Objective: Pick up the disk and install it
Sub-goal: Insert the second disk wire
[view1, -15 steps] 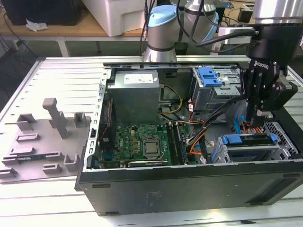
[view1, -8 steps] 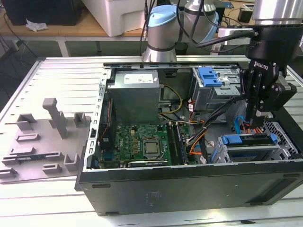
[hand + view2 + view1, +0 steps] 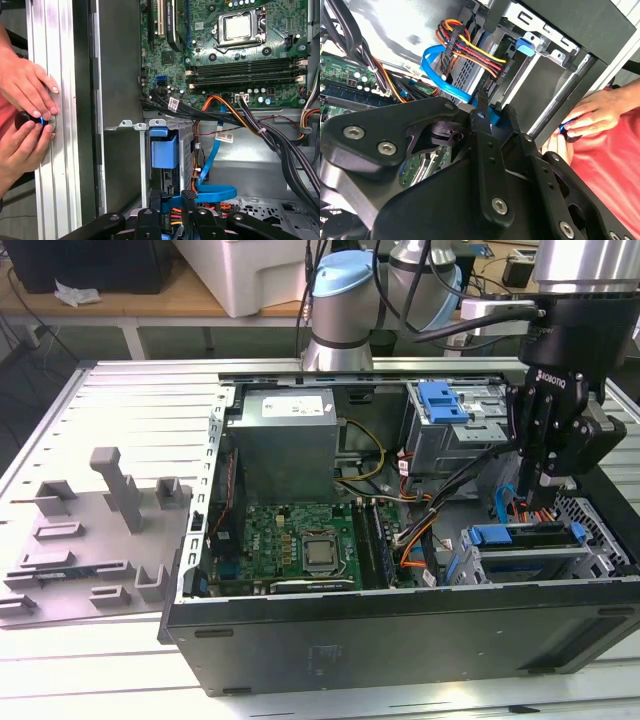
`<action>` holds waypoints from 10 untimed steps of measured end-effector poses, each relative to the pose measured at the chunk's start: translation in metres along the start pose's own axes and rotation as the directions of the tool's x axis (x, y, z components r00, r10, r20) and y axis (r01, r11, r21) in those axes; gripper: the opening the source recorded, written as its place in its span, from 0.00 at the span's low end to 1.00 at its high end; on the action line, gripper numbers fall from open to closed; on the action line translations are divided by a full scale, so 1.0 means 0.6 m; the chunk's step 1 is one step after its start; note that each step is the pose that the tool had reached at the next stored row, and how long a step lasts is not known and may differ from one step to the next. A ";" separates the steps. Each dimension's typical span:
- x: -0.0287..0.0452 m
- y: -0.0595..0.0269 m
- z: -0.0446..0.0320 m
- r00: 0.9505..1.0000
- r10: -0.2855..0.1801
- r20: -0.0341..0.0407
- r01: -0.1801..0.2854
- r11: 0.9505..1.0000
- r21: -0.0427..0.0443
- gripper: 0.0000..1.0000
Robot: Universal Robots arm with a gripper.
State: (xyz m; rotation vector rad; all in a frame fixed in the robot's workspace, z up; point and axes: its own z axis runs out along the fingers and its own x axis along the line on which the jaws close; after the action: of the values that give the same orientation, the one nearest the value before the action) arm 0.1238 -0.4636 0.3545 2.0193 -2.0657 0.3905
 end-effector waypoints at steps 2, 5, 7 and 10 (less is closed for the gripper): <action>0.001 0.000 0.000 1.000 -0.001 -0.001 0.001 1.000 -0.002 0.31; 0.006 0.000 0.002 1.000 -0.001 -0.002 0.001 1.000 -0.002 0.31; 0.009 0.000 0.003 1.000 -0.001 -0.001 0.001 1.000 -0.002 0.31; 0.012 0.000 0.004 1.000 -0.001 -0.002 0.001 1.000 -0.002 0.31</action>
State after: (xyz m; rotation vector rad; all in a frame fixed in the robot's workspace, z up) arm 0.1239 -0.4709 0.3547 2.0179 -2.0633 0.3892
